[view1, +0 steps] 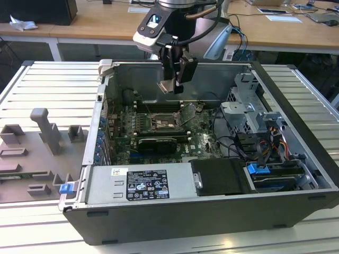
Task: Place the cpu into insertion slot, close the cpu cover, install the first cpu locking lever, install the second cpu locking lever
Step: 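Place the cpu into insertion slot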
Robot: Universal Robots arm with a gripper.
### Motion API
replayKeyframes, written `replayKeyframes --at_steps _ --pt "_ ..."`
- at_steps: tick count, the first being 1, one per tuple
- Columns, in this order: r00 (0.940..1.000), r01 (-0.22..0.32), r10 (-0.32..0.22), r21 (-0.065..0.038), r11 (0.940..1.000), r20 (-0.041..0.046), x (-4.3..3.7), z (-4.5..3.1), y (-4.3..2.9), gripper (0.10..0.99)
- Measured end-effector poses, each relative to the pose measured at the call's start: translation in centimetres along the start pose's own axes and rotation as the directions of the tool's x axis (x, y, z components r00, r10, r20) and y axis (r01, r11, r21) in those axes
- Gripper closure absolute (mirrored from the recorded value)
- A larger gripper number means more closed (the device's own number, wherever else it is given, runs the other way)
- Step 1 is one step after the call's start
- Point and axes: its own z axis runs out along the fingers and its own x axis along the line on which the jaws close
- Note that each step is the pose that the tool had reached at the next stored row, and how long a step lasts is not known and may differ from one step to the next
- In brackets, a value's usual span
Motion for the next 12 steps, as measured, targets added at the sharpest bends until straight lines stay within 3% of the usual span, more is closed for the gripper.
replayKeyframes --at_steps 12 --pt "0.9947 -0.103 0.103 0.001 0.9947 0.0044 0.04 0.37 0.00 0.541"
